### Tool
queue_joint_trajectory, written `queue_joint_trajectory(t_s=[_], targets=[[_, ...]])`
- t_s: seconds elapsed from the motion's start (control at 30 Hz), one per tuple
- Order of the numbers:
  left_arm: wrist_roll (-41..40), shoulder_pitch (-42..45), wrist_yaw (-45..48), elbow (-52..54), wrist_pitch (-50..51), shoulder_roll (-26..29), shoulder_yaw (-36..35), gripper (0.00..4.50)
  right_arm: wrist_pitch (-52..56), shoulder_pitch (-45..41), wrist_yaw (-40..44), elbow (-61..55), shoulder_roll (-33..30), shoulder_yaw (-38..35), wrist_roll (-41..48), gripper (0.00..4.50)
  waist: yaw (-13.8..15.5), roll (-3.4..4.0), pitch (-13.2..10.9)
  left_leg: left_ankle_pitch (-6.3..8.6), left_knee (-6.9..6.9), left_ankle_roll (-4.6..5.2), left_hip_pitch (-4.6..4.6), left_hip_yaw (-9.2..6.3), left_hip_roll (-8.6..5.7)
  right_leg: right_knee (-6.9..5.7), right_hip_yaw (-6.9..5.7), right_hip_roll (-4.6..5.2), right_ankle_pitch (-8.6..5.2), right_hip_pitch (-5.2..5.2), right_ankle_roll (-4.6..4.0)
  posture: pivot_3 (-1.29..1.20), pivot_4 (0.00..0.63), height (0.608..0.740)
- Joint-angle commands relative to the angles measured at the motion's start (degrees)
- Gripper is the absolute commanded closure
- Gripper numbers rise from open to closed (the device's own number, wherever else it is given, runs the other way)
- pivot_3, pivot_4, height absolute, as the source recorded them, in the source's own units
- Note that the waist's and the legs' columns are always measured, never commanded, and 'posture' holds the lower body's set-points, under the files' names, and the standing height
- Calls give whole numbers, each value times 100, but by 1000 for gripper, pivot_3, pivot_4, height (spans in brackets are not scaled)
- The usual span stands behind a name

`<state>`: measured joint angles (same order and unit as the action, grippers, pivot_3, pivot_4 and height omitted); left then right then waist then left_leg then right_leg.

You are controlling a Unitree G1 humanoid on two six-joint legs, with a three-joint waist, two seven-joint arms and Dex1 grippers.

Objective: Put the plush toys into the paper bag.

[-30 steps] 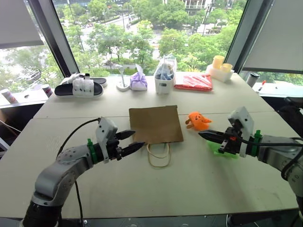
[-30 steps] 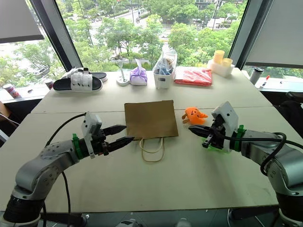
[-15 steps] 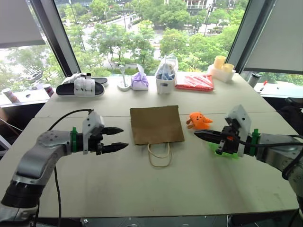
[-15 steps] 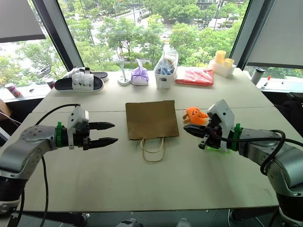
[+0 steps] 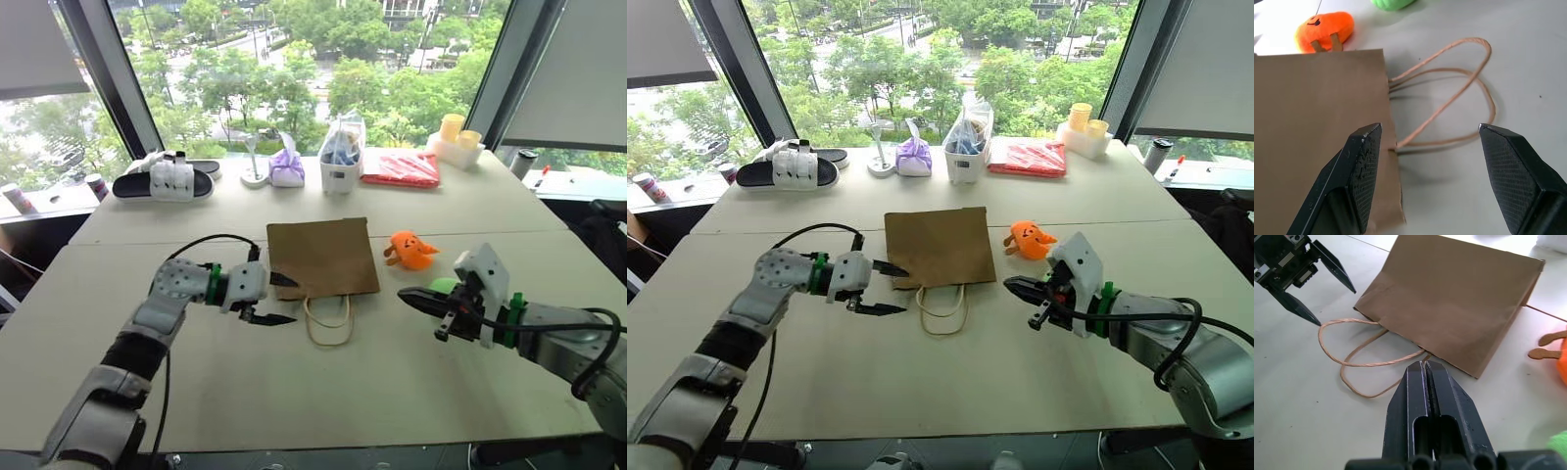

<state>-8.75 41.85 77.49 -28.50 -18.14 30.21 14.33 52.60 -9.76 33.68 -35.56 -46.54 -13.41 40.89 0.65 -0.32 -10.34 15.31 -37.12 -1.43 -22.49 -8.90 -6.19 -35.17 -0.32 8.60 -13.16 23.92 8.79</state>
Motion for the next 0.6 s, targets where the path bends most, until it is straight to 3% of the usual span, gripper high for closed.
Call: queue_joint_trajectory(t_s=[0.03,0.17,0.2,0.27,0.4,0.43,0.6], targets=[[125,368,133,-607,-359,-245,47,1297,48,209,-189,-421,-11,-411,110,4500,8,-1,0,0,0,0,1,0,0,-2,0,0,0,0,0,0,150,740],[321,699,161,-1331,-774,-542,68,1297,120,431,-393,-623,26,-621,203,4500,4,-5,-2,0,-4,1,0,16,-2,-2,0,1,1,-1,2,0,150,740],[336,770,191,-1494,-869,-619,55,1532,131,509,-460,-694,47,-644,197,4500,1,-5,-3,0,-5,1,0,21,-2,-2,0,1,1,-2,3,0,150,740],[348,961,149,-1827,-1005,-825,-2,2149,185,715,-620,-878,110,-780,221,4500,10,-5,-3,0,-4,1,2,24,0,-3,0,0,2,-3,3,0,150,740],[187,1161,357,-2076,-978,-989,-142,4184,263,955,-884,-1139,224,-972,357,4500,10,-8,-4,0,-8,3,2,25,-1,-3,0,2,3,-5,5,0,150,740],[112,1202,465,-2074,-887,-1005,-184,4453,280,999,-947,-1197,248,-982,387,4500,1,-8,-4,1,-8,3,2,25,-1,-3,0,2,3,-6,6,0,150,740],[-284,1456,446,-1896,31,-1170,-531,4453,350,1038,-1215,-1399,389,-764,519,4500,-3,-9,-4,0,-9,4,4,25,0,-7,0,0,3,-5,6,0,150,740]])
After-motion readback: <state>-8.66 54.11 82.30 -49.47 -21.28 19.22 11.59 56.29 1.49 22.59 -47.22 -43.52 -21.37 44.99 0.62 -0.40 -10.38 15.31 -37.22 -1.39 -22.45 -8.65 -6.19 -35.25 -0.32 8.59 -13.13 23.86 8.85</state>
